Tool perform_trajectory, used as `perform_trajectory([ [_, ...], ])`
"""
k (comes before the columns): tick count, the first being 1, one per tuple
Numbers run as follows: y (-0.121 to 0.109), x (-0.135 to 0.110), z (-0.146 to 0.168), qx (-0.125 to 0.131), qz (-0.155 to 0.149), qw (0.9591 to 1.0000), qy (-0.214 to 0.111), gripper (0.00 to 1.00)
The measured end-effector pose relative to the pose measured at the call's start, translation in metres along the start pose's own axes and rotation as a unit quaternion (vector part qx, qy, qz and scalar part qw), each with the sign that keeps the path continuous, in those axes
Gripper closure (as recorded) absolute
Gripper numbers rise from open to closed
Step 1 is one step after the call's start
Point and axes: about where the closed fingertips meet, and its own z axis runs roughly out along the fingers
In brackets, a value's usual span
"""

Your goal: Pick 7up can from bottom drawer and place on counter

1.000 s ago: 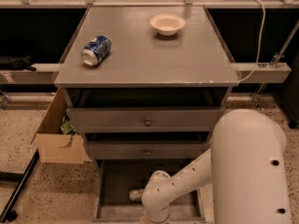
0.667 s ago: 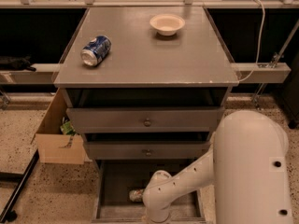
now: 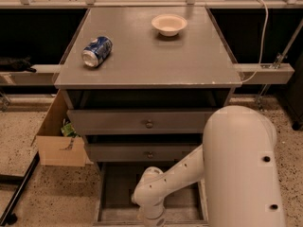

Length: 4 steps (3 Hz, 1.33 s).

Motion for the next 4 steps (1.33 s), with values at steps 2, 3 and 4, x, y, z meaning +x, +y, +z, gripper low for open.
perform_trajectory([
  [2,-0.064,0.026,-0.032,-0.012,0.015,0.9997,0.012,0.00],
  [3,-0.064,0.026,-0.030,-0.014,0.015,0.9998,0.008,0.00],
  [4,-0.060,0.014,0.005,-0.046,0.009,0.9978,-0.047,0.00],
])
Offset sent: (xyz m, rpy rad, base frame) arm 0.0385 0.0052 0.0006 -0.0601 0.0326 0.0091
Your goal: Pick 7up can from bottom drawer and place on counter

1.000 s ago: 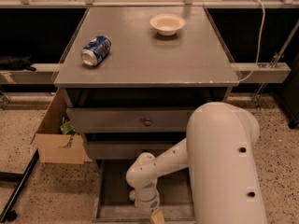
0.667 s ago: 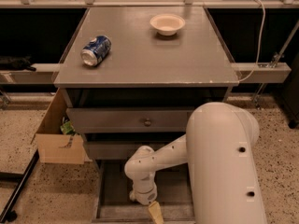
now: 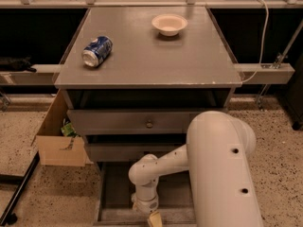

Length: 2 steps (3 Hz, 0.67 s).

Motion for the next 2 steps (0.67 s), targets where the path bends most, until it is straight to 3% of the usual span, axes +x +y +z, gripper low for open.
perform_trajectory([
  [1,-0.007,0.004,0.050,-0.050,0.003,0.9982,-0.033,0.00],
  [2,-0.010,0.007,0.064,-0.054,0.017,0.9973,-0.047,0.00],
])
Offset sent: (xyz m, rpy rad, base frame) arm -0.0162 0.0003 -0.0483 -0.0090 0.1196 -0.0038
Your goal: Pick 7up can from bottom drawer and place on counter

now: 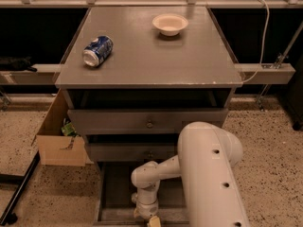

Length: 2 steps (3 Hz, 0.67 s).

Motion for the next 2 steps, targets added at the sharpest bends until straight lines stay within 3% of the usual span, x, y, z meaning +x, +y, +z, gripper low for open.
perform_trajectory([
  [1,0.001,0.011,-0.018,0.027,0.028,0.9992,-0.007,0.00],
  [2,0.006,0.027,-0.035,0.064,0.060,0.9959,-0.021,0.00],
])
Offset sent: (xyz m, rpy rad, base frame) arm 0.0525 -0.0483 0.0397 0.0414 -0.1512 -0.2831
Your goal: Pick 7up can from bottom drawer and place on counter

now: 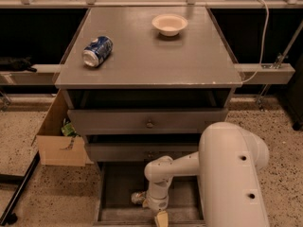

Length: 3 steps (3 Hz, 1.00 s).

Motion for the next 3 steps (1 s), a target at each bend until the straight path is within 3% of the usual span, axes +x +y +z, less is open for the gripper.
perform_trajectory([
  [1,0.013,0.002,-0.001,0.061,-0.008,0.9975,-0.036,0.00],
  [2,0.013,0.018,-0.004,0.111,0.026,0.9913,-0.065,0.00],
  [3,0.013,0.018,-0.004,0.111,0.026,0.9914,-0.065,0.00],
])
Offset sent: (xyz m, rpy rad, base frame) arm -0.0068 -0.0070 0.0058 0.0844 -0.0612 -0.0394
